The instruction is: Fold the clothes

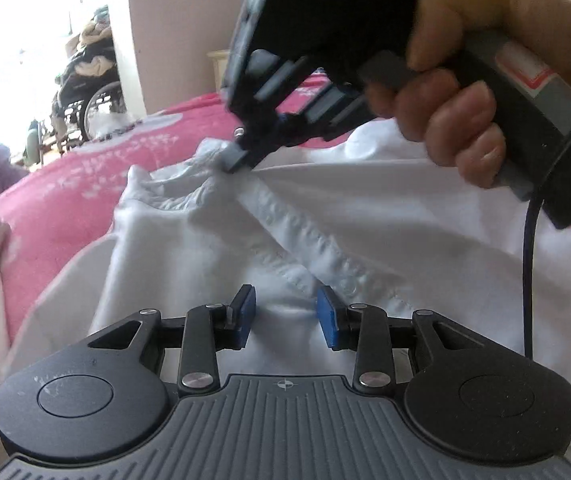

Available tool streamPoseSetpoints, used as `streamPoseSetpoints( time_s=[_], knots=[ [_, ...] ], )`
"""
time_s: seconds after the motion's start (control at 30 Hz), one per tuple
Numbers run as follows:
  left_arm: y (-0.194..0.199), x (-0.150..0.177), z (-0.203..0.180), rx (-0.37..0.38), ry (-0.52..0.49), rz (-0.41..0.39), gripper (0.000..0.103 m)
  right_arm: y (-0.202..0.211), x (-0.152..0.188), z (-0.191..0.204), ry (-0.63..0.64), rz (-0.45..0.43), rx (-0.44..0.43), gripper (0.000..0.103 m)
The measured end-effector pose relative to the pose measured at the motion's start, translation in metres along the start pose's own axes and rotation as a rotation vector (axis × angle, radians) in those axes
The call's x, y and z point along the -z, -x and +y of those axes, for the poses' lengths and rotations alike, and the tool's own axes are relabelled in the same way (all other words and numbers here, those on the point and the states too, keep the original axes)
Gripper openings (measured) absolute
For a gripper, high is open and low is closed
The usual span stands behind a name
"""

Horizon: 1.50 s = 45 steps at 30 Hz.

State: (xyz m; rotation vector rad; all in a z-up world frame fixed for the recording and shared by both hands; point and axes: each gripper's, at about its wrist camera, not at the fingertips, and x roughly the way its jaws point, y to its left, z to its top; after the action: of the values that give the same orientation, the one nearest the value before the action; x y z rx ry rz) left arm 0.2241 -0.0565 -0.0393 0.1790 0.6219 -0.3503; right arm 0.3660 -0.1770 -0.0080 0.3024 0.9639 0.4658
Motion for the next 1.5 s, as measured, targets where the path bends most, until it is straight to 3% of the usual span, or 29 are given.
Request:
streamPoseSetpoints(
  time_s=[0.13, 0.27, 0.47, 0.63, 0.8, 0.87, 0.97, 1.13, 1.23, 1.37, 1.47, 1.5],
  knots=[
    [0.005, -0.001, 0.007, 0.006, 0.043, 0.001, 0.034, -0.028, 0.009, 0.01, 0.076, 0.097, 0.065, 0.015],
    [0.022, 0.001, 0.017, -0.009, 0.086, -0.036, 0.034, -0.004, 0.006, 0.014, 0.109, 0.038, 0.044, 0.031],
    [0.043, -0.006, 0.039, 0.048, 0.219, -0.115, 0.035, 0.083, 0.013, 0.003, 0.031, -0.157, -0.025, 0.031],
    [0.034, -0.021, 0.032, 0.106, 0.206, -0.096, 0.035, 0.164, 0.061, -0.015, -0.065, -0.222, -0.012, 0.011],
    [0.013, -0.028, 0.008, 0.203, 0.158, -0.033, 0.035, 0.24, 0.119, -0.039, -0.175, -0.245, 0.014, 0.008],
    [0.003, -0.024, 0.003, 0.187, 0.15, 0.012, 0.035, 0.263, 0.142, -0.049, -0.214, -0.229, 0.068, 0.008],
    [-0.009, -0.015, 0.004, 0.082, 0.149, 0.087, 0.035, 0.292, 0.176, -0.065, -0.27, -0.188, 0.17, 0.008],
    [0.018, -0.023, 0.01, 0.034, 0.197, 0.051, 0.035, 0.315, 0.224, -0.091, -0.295, -0.136, 0.358, 0.008],
    [0.035, -0.032, -0.005, 0.027, 0.132, 0.038, 0.035, 0.323, 0.243, -0.104, -0.33, -0.138, 0.435, 0.008],
    [0.045, -0.047, -0.041, 0.02, -0.081, 0.051, 0.035, 0.351, 0.277, -0.127, -0.45, -0.182, 0.442, 0.01],
    [0.038, -0.059, -0.067, 0.05, -0.181, 0.09, 0.035, 0.36, 0.294, -0.148, -0.539, -0.218, 0.464, 0.031],
    [0.033, -0.062, -0.076, 0.065, -0.196, 0.11, 0.035, 0.36, 0.296, -0.152, -0.544, -0.228, 0.466, 0.031]
  ],
)
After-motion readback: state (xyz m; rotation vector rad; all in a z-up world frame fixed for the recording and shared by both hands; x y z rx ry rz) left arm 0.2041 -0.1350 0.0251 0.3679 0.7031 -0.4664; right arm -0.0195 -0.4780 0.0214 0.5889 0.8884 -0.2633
